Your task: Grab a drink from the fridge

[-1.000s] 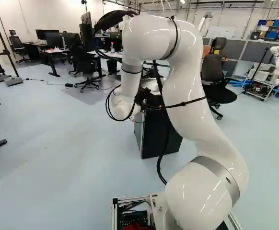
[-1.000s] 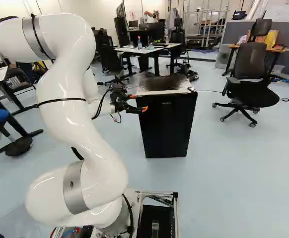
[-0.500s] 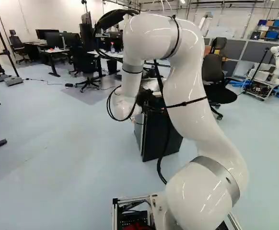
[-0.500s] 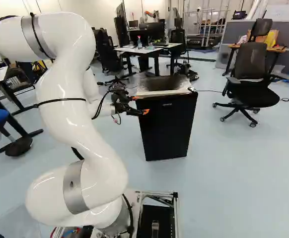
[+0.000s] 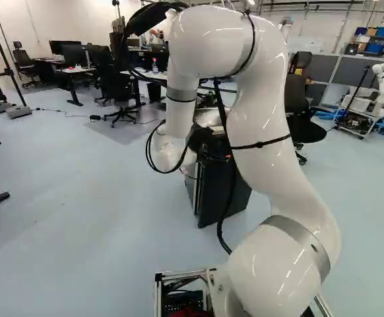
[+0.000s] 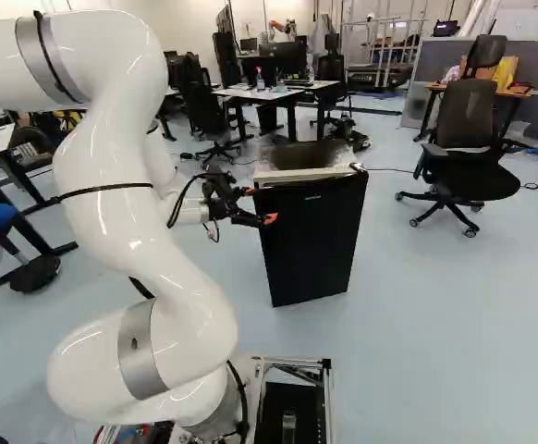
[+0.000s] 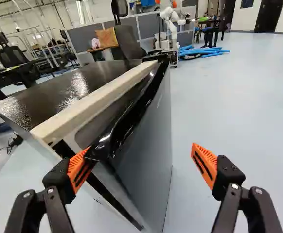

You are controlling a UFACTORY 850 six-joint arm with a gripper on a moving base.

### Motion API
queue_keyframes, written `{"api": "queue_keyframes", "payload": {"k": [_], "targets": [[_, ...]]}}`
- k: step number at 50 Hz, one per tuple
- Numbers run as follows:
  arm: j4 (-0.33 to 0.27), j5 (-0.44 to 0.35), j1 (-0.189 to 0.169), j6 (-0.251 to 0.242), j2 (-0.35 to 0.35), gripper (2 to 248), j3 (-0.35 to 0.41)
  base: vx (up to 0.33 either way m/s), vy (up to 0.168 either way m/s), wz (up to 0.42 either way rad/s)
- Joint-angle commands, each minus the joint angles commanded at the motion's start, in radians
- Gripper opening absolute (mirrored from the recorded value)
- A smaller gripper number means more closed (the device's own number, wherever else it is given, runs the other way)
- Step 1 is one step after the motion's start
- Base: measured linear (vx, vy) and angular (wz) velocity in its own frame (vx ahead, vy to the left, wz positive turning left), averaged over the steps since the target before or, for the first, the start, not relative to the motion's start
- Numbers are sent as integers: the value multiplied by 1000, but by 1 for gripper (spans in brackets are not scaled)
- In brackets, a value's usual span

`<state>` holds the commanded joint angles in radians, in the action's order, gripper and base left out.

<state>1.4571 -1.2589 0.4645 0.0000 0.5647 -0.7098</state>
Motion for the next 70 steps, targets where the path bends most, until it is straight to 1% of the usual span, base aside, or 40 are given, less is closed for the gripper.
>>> {"api": "queue_keyframes", "payload": {"k": [17, 23, 41, 55, 59, 70], "targets": [[60, 0, 56, 0, -51, 247, 98, 0, 0, 0], [82, 0, 72, 0, -60, 247, 115, 0, 0, 0], [146, 0, 103, 0, -61, 247, 117, 0, 0, 0], [190, -10, 130, 0, -49, 247, 92, 0, 0, 0], [201, -15, 129, 0, -44, 247, 80, 0, 0, 0], [233, -39, 114, 0, -29, 247, 48, 0, 0, 0]]}}
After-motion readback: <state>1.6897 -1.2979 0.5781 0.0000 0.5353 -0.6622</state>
